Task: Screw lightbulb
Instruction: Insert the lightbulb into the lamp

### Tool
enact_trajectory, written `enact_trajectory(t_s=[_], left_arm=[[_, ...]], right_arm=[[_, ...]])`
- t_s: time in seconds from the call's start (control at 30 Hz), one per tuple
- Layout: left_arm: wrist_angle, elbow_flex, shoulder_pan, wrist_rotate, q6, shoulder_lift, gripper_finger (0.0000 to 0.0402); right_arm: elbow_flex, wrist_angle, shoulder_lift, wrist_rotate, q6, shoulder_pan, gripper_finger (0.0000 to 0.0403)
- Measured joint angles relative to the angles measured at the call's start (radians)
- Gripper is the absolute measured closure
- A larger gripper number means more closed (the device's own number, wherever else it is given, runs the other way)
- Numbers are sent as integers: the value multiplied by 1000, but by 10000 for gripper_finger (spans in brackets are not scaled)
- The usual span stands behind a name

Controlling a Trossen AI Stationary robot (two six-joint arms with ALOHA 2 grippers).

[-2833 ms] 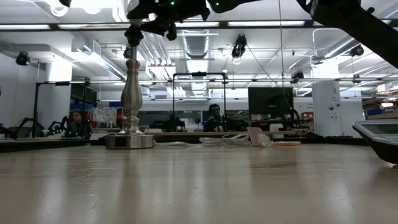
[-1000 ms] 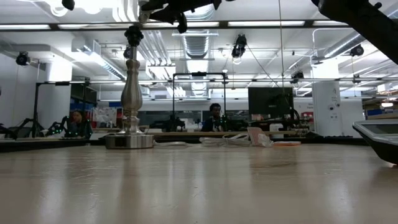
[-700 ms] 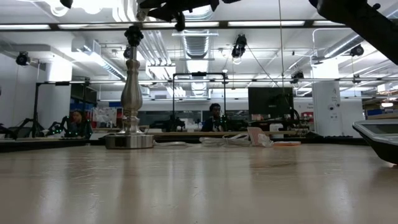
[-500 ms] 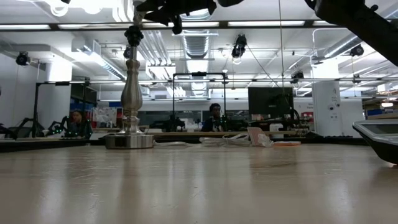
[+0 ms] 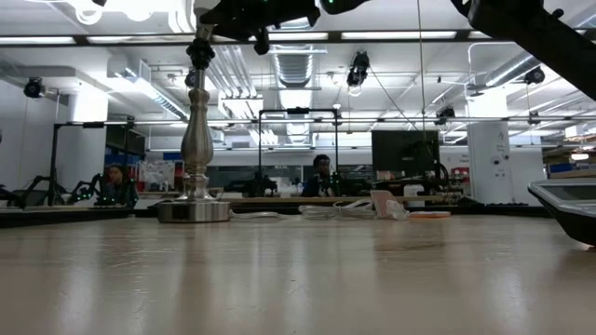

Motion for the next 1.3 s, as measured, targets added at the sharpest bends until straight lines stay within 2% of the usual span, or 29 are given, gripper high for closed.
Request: enact_trajectory(t_s=[0.5, 1.3], left_arm=[[-3, 4, 0, 2, 0, 29, 401], [-3, 5, 0, 3, 8, 29, 401]], right_arm=[[0, 0, 8, 10, -33, 2, 268], [-1, 0, 10, 10, -53, 5, 184]])
